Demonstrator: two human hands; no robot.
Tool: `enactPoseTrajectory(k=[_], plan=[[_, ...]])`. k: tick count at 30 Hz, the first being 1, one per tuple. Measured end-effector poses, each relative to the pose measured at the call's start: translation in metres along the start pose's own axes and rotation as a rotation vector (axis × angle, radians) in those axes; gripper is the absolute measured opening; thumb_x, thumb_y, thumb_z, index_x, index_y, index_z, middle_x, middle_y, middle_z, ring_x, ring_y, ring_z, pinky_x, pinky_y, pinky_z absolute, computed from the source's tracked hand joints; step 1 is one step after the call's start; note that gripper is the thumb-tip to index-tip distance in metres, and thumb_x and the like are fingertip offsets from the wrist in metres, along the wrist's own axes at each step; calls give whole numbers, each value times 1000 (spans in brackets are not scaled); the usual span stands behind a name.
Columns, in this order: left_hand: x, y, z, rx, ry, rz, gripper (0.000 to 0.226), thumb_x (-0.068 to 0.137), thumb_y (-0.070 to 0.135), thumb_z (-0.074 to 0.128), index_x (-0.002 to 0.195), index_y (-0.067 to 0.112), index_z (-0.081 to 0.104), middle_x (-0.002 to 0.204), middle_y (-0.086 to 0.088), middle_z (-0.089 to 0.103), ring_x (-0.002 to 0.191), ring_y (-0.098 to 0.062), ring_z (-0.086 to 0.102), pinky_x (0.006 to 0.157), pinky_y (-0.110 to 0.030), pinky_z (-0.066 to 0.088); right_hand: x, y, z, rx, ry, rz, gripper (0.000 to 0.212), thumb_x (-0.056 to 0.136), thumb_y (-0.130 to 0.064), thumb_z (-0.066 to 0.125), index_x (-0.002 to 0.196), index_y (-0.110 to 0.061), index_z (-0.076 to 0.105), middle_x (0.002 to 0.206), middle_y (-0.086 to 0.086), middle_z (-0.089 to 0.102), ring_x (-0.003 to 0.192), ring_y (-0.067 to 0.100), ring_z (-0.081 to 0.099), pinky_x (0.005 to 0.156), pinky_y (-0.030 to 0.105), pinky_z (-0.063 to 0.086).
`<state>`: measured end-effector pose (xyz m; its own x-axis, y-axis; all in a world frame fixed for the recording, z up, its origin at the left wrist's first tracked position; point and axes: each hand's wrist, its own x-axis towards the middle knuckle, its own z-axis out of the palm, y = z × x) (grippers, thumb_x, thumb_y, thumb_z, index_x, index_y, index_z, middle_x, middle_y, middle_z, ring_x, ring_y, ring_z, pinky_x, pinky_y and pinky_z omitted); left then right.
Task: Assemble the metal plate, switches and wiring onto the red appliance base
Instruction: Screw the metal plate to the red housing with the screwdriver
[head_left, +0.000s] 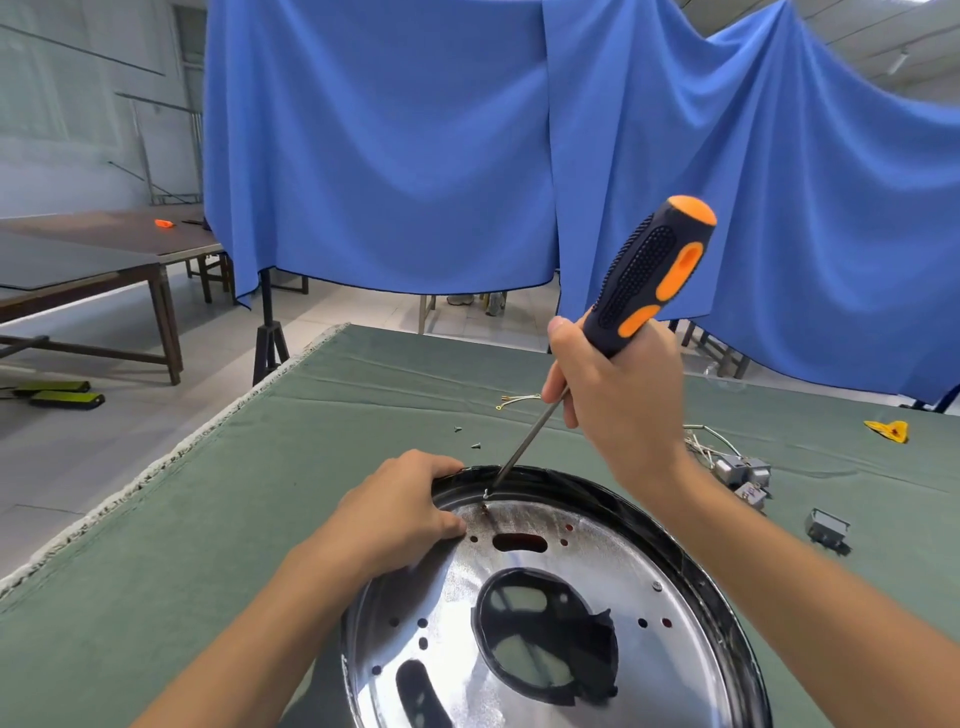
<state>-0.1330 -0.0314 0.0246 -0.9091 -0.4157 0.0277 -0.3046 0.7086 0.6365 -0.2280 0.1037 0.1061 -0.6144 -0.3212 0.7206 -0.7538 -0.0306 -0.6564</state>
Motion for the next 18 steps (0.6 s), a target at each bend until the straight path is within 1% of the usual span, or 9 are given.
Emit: enactPoseTrajectory(k=[5,9,15,18], plan=[[0,1,0,1,-3,9,34,80,24,70,112,35,65,100,12,70,98,-14,63,89,-38,50,1,3,2,5,-10,-5,31,84,-11,54,56,2,52,44,5,58,32,8,47,41,15,38],[0,0,0,5,-6,16,34,81,23,70,113,34,65,99,11,70,97,-14,63,88,-38,51,2,4,2,-4,-12,-3,30,86,-6,55,56,0,52,45,5,58,32,8,47,40,15,38],[-1,0,0,3,-1,19,36,81,24,70,115,34,64,101,12,70,98,-13,62,89,-38,51,1,3,2,-13,-15,-15,32,86,-6,55,54,-4,52,45,5,59,31,8,47,39,14,37],[-1,1,0,9,5,19,39,81,24,71,118,34,63,109,11,69,104,-13,61,92,-38,49,1,2,3,-24,-24,-14,30,86,-8,55,56,-3,52,46,5,60,31,8,47,40,16,39]])
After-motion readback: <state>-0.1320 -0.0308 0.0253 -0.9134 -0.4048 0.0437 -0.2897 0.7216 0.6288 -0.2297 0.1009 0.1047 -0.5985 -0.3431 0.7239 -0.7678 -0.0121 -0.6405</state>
